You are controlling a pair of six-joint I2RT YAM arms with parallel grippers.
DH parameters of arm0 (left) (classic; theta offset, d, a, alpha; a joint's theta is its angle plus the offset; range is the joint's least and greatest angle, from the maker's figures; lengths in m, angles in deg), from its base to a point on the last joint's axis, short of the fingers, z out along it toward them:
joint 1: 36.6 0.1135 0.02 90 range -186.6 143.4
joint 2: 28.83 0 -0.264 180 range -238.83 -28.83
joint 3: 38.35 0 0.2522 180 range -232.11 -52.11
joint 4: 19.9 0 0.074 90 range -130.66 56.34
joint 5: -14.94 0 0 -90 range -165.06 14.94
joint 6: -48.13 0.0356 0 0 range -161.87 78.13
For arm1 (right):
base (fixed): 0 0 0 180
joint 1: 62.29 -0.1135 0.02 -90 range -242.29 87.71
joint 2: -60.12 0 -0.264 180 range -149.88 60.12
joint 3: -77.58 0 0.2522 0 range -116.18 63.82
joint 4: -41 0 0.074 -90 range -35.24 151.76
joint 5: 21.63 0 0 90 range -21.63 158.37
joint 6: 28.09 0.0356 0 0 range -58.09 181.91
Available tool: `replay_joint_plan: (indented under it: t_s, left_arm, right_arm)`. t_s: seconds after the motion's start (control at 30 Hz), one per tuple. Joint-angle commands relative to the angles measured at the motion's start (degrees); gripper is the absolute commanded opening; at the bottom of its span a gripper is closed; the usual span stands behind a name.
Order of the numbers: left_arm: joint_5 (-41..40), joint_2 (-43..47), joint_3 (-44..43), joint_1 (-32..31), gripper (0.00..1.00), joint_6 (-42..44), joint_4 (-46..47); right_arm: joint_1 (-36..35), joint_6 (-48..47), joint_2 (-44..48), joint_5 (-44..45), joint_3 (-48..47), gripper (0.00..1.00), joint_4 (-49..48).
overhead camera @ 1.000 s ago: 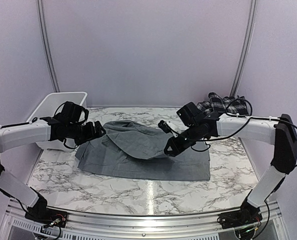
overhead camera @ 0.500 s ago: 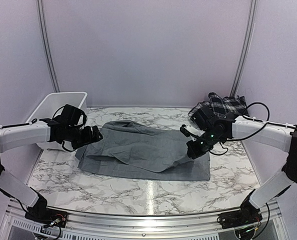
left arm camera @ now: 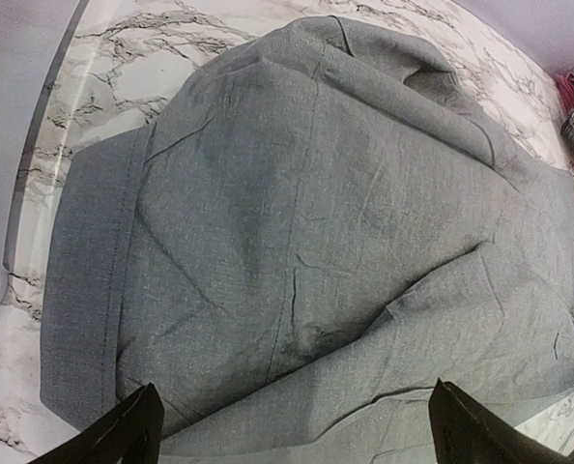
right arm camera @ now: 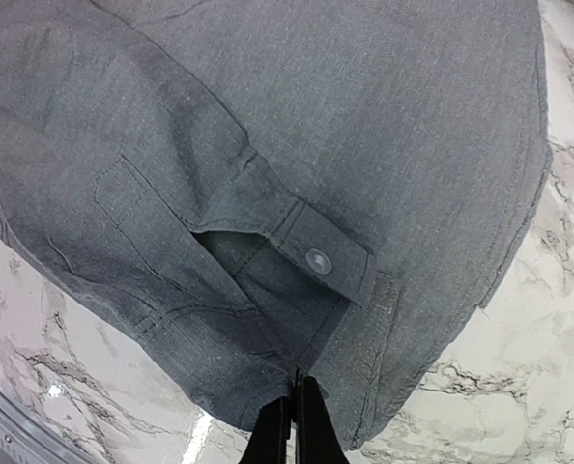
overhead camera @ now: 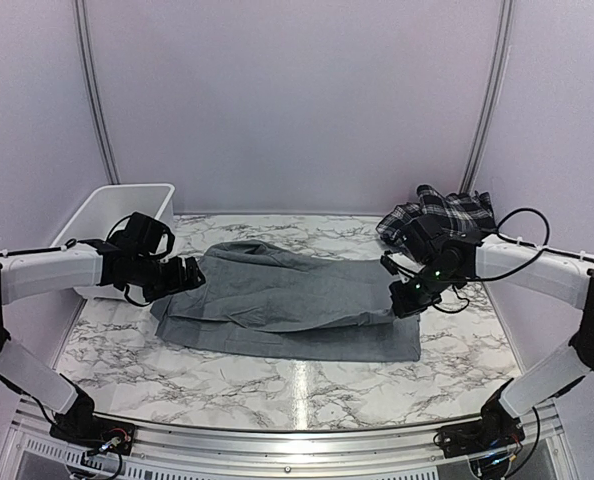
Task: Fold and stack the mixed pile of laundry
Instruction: Adjust the 1/3-folded tank top at the center of the board.
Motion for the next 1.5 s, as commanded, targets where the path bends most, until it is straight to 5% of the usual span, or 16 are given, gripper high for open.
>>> replay_joint_plan:
  t_s: [0.0, 0.23, 0.43, 0.5, 0.73, 1.1, 1.47]
  left_arm:
    - [0.9, -0.5, 0.8, 0.3, 0.99, 2.2, -1.4]
    - [2.5, -1.2, 0.7, -0.1, 0.98, 4.4, -1.4]
    - [3.3, -1.6, -0.5, -1.9, 0.97, 6.9, -1.4]
    - [3.2, -2.2, -1.5, -3.3, 0.96, 7.9, -1.4]
    - [4.9, -9.1, -7.2, -7.5, 0.75, 9.9, -1.3]
    - [4.5, -22.5, -9.5, -7.7, 0.51, 8.9, -3.2]
    - [1.8, -14.2, 1.2, -12.4, 0.50, 10.3, -7.4]
  right_arm:
    - [0.6, -1.1, 3.5, 1.2, -1.7, 0.00, 0.2]
    - [0.6, -2.6, 1.4, 6.8, 0.6, 0.04, 2.0]
    - [0.6, 0.6, 1.9, 10.8, -2.7, 0.58, 6.0]
    - [0.6, 1.7, 3.1, 11.0, -5.0, 0.64, 5.8]
    - [-3.9, 3.0, -2.5, -8.6, -5.4, 0.49, -5.2]
    - [-4.3, 1.4, -16.9, -8.0, -1.6, 0.49, -10.8]
    - [-4.1, 4.0, -9.8, -17.3, 11.1, 0.50, -7.5]
